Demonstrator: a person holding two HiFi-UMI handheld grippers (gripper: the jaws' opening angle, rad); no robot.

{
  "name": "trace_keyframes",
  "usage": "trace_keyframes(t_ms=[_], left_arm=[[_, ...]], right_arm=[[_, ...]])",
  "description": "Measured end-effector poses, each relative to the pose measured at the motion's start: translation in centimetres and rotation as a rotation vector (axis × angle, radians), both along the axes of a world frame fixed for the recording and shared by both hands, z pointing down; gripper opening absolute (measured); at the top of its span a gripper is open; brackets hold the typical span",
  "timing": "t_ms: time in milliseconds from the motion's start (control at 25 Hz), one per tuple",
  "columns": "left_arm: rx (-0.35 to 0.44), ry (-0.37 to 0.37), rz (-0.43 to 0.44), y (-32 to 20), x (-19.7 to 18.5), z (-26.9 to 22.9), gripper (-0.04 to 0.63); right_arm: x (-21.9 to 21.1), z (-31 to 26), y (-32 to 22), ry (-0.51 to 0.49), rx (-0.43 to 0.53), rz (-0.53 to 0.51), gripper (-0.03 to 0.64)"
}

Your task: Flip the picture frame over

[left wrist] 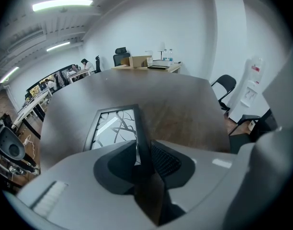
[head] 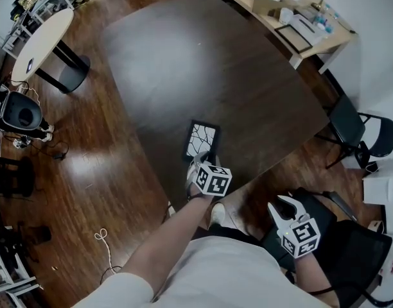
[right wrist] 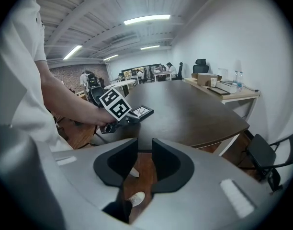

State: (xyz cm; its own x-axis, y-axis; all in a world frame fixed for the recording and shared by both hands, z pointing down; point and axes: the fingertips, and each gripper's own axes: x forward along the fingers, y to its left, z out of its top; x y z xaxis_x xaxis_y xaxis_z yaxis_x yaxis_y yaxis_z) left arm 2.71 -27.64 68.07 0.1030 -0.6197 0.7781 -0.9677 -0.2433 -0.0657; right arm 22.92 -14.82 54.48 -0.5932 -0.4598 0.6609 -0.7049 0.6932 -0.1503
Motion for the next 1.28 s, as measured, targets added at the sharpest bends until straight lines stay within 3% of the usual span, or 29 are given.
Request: trace_keyframes(t_ms=[240, 400, 600, 840, 1040, 1280], left_arm=[[-0.015, 0.012, -0.061, 0.1, 0.1, 0.0, 0.073], [-0.030, 0.066, -0.101, -0.1, -0.1, 0.0, 0.064], [-0.038, 0.172, -0.081, 0.0, 0.2, -0.9, 0.063], [-0.006, 0.384, -0.068, 0.2, 0.2, -4.5, 0.063], [0.004, 0.687, -0.088, 0.3, 0.7, -7.7, 0.063], [-0.007, 0.999, -0.124, 0.3, -1.3, -9.5, 0.063]], right_arm=[[-0.5, 0.0, -0.6, 0.000, -0.007, -0.019, 0.094], [-0.9, 0.1, -1.0, 0.000, -0.009, -0.022, 0.094], [-1.4, 0.0, -1.4, -0.003, -0.009, -0.019, 0.094], [-3.1, -0.1, -1.9, -0.009, 0.002, -0.013, 0.094], [-5.4, -0.5, -2.2, -0.009, 0.015, -0.018, 0.094], [-8.7, -1.1, -1.9, 0.003, 0.016, -0.016, 0.092]])
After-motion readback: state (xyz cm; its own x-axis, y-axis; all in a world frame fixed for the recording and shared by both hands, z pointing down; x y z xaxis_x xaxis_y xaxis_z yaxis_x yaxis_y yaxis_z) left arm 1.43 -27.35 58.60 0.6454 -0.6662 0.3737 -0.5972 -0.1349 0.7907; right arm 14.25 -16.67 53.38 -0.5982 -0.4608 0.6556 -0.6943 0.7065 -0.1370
